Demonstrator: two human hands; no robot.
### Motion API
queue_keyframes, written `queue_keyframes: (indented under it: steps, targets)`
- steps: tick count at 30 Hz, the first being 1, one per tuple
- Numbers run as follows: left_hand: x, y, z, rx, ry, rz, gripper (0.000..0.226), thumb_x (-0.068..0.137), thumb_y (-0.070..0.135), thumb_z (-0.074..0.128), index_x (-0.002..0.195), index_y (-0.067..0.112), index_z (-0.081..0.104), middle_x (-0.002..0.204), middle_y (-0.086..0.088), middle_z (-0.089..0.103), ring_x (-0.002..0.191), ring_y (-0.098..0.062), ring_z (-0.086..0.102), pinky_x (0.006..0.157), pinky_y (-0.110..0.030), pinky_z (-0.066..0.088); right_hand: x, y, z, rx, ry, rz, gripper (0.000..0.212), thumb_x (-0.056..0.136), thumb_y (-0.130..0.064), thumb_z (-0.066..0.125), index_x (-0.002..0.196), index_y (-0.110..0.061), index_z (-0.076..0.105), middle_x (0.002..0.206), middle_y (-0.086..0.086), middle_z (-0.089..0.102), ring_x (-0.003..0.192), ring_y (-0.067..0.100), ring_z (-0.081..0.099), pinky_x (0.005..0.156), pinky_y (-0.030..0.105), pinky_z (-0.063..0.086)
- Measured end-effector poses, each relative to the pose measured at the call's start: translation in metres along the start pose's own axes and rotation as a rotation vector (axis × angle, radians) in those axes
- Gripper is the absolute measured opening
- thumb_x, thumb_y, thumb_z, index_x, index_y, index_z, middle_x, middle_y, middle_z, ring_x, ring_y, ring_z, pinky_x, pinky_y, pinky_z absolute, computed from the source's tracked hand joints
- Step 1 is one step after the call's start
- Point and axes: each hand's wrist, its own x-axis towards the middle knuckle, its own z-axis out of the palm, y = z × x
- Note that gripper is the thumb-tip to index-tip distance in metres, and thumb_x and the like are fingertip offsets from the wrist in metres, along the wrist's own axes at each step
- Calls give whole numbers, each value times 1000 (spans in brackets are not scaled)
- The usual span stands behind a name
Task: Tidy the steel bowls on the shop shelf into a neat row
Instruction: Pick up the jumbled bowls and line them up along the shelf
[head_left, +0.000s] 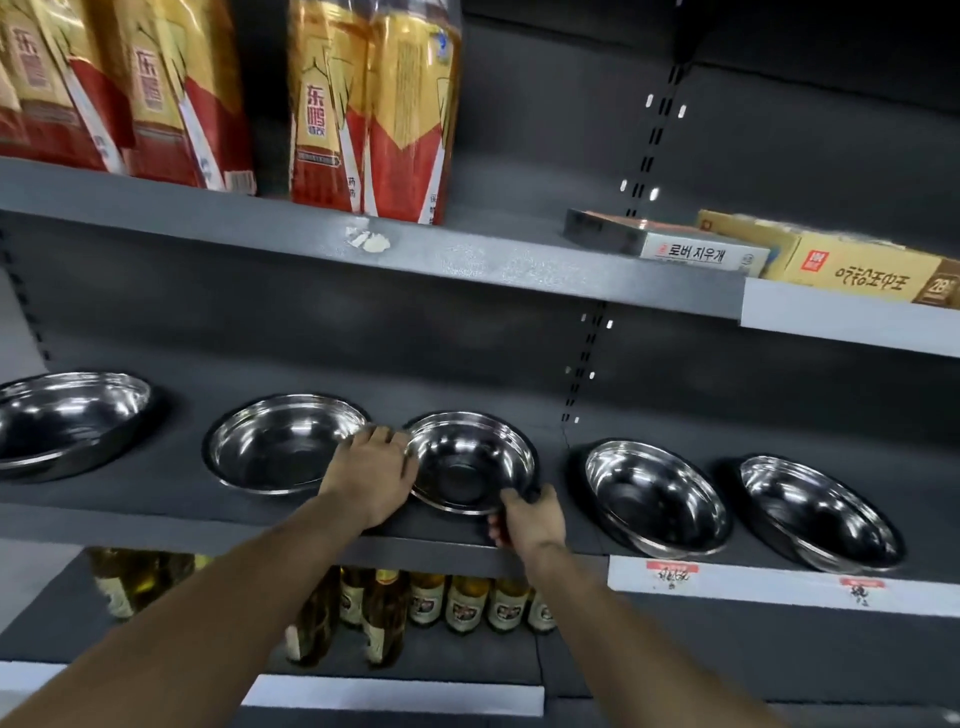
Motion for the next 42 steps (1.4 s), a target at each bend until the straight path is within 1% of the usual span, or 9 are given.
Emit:
queue_keyframes:
  steps: [8,12,16,31,35,37,39,40,42]
  targets:
    - [-9,6,6,-11,-35,89,44,101,40,30,136,19,48,136,-7,53,131,-26,43,109,-42,36,-22,6,-15,62,68,-46,37,96,-14,62,119,-32,39,64,11,65,42,18,57,41,26,49]
    - [-15,9,6,-6,-29,98,44,101,41,30,136,20,47,135,-6,53,132,-25,42,112,-42,33,-29,1,-26,50,16,-32,35,98,-13,60,119,-32,39,59,9,63,38,14,54,38,23,47]
    - [-19,10,4,4,-21,86,46,102,41,30,139,18,46,136,-6,53,132,-24,42,111,-40,34,-35,0,-32,35,-25,-34,42,99,-13,59,136,-22,42,59,8,63,38,12,55,39,22,49]
    - [-39,17,-9,53,8,37,48,102,43,31,143,21,42,142,-4,50,138,-23,38,113,-40,34,-40,-2,-36,64,-85,-33,29,100,-19,59,128,-17,52,65,9,63,46,14,55,43,24,48]
    - [-45,21,-8,78,-3,22,49,101,44,31,143,20,42,141,-4,50,138,-23,38,112,-40,35,-40,0,-40,82,-118,-10,24,100,-22,59,120,-24,47,67,10,63,45,15,53,43,25,47]
    - [-48,22,-6,84,-7,17,49,101,44,30,143,21,41,141,-4,50,138,-23,37,113,-40,34,-41,1,-41,57,-57,-17,37,99,-31,60,131,-19,47,89,15,70,58,19,62,52,30,54]
    - [-50,23,-6,94,-9,11,50,101,44,30,144,21,41,141,-4,50,139,-23,36,113,-40,34,-38,3,-42,-49,91,-61,63,97,-42,58,149,-13,38,131,16,63,104,28,67,90,38,55]
    - [-51,23,-7,98,-8,7,50,101,44,30,144,21,41,142,-4,49,139,-24,36,114,-40,33,-37,2,-44,-76,150,-97,66,97,-45,56,151,-11,37,139,14,58,122,31,59,103,38,47]
    - [-53,22,-9,98,-4,-9,50,101,45,31,145,22,40,144,-4,48,139,-24,36,114,-40,33,-36,-4,-43,-65,183,-162,61,98,-45,53,147,-10,42,136,13,60,125,31,55,104,36,42]
